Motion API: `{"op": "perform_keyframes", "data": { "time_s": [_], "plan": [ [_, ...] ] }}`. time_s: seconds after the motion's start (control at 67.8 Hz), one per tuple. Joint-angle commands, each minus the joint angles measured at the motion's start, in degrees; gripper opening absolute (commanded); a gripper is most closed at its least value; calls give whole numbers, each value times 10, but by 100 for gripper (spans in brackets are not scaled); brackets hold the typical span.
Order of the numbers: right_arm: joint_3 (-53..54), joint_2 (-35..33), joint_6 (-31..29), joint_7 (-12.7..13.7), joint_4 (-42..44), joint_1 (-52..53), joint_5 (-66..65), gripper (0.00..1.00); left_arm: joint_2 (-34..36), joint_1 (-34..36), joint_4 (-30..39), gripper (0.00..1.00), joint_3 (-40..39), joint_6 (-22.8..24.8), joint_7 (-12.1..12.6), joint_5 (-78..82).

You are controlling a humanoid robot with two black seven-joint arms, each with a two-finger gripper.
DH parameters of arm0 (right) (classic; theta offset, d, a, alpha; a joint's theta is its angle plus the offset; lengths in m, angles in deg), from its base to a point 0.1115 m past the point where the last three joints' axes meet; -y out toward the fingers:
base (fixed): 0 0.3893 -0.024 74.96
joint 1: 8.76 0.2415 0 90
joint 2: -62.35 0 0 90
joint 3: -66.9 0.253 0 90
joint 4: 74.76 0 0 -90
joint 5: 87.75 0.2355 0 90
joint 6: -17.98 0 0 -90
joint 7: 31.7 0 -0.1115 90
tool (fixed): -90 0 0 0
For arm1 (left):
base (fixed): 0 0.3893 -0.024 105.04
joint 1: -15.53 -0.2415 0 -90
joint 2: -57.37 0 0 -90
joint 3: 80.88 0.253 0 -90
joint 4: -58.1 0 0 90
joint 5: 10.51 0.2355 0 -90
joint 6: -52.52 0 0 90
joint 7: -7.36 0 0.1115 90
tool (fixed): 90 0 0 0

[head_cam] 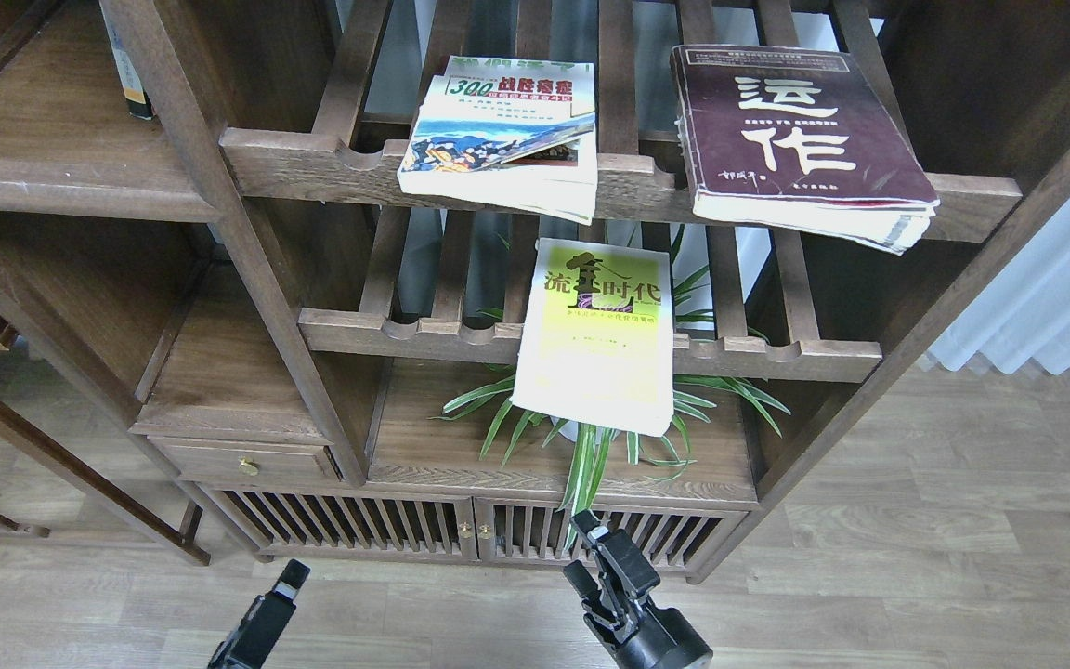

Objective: Organize books on shelf
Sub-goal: 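Raise both grippers toward the shelf from below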

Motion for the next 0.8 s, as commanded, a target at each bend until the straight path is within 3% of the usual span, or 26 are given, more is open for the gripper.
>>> {"op": "perform_keyframes", "data": {
  "time_s": [0.0,0.383,0.545,0.678,0.781],
  "plan": [
    [-31,0,0,-1,3,9,-30,100,-2,9,-2,100,7,-1,-1,0],
    [-35,0,0,-5,13,23,-51,100,13,40,-1,100,46,-2,7,0],
    [4,0,0,-4,-8,11,-51,100,-18,6,9,100,-17,14,23,-1],
    [28,0,0,-3,-12,8,-51,100,-52,-25,10,100,-74,86,28,-1],
    [29,0,0,-5,-9,14,-51,100,-58,-46,10,100,-105,89,27,-2]
  ]
}}
